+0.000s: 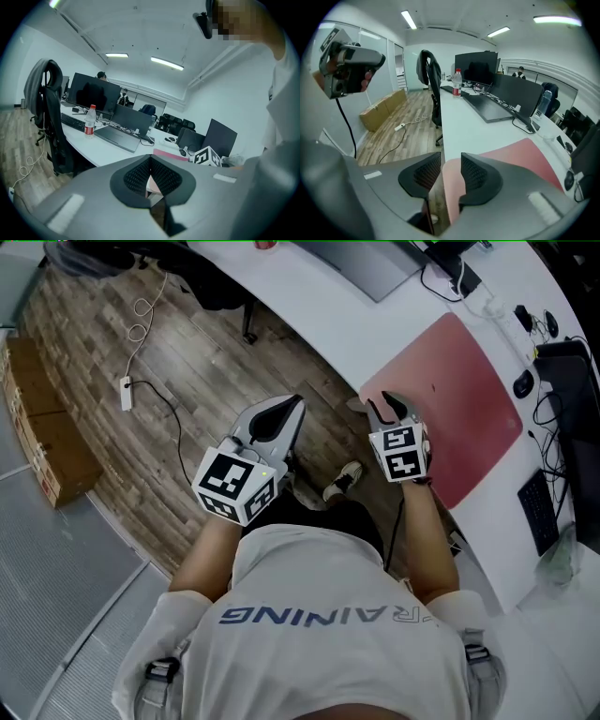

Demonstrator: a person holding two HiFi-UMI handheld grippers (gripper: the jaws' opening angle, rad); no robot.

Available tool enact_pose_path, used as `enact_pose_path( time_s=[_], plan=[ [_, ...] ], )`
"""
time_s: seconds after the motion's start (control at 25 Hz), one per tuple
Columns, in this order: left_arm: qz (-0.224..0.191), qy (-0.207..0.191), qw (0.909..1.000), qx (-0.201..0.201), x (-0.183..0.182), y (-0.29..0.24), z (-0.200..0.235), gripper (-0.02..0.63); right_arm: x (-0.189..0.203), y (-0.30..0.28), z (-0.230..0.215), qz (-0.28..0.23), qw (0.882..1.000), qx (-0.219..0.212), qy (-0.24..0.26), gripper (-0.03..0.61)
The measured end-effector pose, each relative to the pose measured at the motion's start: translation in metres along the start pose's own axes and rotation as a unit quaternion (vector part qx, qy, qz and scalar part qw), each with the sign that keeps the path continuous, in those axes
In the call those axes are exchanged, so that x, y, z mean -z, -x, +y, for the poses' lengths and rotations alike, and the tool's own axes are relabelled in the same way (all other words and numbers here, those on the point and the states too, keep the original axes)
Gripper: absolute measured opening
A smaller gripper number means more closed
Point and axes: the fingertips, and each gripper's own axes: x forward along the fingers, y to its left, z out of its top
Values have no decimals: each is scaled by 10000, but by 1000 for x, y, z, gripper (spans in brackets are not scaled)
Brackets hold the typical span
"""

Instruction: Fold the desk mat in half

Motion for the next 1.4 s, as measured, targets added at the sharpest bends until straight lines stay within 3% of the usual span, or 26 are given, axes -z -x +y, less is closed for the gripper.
enact_pose_path(
  time_s=[0.32, 0.72, 1.0, 1.4],
  plan=[
    [110, 93, 9998, -104, 10, 3, 12, -2, 24, -41, 15, 688, 9948, 132, 741, 181],
    [183, 157, 9995, -196, 17, 15, 23, -2, 47, -69, 19, 1150, 9830, 515, 1332, 204],
    [223, 256, 9992, -221, 22, 21, 29, -2, 48, -76, 21, 1195, 9800, 617, 1469, 202],
    [247, 271, 9992, -186, 25, 25, 28, -2, 47, -75, 15, 1152, 9807, 680, 1427, 135]
  ],
)
